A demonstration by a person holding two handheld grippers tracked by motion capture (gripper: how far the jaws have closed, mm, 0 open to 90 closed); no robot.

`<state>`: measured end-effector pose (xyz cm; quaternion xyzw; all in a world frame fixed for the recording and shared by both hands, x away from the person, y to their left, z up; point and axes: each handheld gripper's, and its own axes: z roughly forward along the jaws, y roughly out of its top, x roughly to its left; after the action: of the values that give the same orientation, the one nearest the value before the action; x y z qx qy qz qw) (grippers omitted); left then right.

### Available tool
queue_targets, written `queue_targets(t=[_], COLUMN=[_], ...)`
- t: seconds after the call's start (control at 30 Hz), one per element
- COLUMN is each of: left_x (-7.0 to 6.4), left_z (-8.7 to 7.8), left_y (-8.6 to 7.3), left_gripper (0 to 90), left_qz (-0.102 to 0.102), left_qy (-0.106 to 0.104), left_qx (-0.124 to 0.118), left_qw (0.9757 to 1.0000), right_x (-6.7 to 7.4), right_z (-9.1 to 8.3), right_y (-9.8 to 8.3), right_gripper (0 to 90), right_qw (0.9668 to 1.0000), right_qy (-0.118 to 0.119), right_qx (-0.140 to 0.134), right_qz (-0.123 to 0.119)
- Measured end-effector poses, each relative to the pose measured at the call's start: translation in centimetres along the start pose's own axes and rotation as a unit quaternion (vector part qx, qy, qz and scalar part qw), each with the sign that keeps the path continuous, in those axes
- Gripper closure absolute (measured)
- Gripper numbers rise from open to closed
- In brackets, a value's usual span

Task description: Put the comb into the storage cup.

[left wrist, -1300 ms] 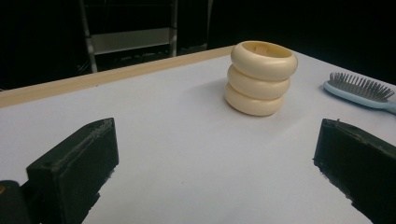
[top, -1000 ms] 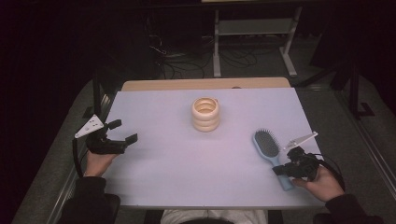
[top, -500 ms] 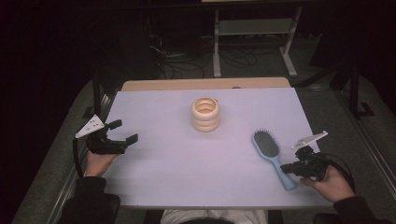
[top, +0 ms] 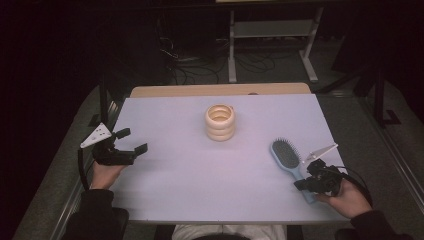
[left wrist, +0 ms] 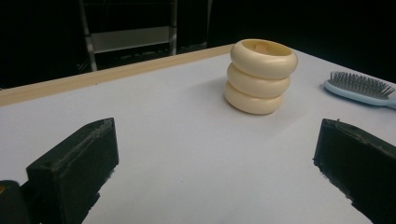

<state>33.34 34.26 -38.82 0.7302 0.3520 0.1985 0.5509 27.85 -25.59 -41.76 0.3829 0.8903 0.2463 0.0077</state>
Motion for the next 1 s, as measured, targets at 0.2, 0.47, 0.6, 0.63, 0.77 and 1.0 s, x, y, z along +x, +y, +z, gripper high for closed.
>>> queue_targets(t=[0.2,0.47,0.6,0.63,0.77,1.0], left_x=[0.0,0.0,0.0,0.0,0.0,0.0], left_z=[0.0,0.0,0.0,0.0,0.0,0.0], left_y=[0.0,0.0,0.0,0.0,0.0,0.0], left_gripper=[0.0,0.0,0.0,0.0,0.0,0.0], left_qz=[0.0,0.0,0.001,0.0,0.0,-0.001], left_qy=[0.001,0.001,0.0,0.0,0.001,0.001], left_qx=[0.001,0.002,0.002,0.002,0.002,0.002], left_qw=[1.0,1.0,1.0,1.0,1.0,1.0], right_x=[-0.5,-1.2,-1.3,-1.3,-1.6,-2.2], right_z=[-0.1,-0.5,-0.6,-0.6,-0.7,-1.0], right_y=[-0.6,-1.3,-1.4,-1.4,-1.6,-2.0], right_gripper=[89.1,89.1,89.1,89.1,89.1,89.1], right_qw=[1.0,0.9998,0.9998,0.9997,0.9996,0.9996], right_qy=[-0.004,-0.013,-0.015,-0.016,-0.021,-0.018], right_qx=[0.002,0.006,0.007,0.008,0.009,0.007], right_qz=[0.005,0.013,0.013,0.014,0.014,0.02])
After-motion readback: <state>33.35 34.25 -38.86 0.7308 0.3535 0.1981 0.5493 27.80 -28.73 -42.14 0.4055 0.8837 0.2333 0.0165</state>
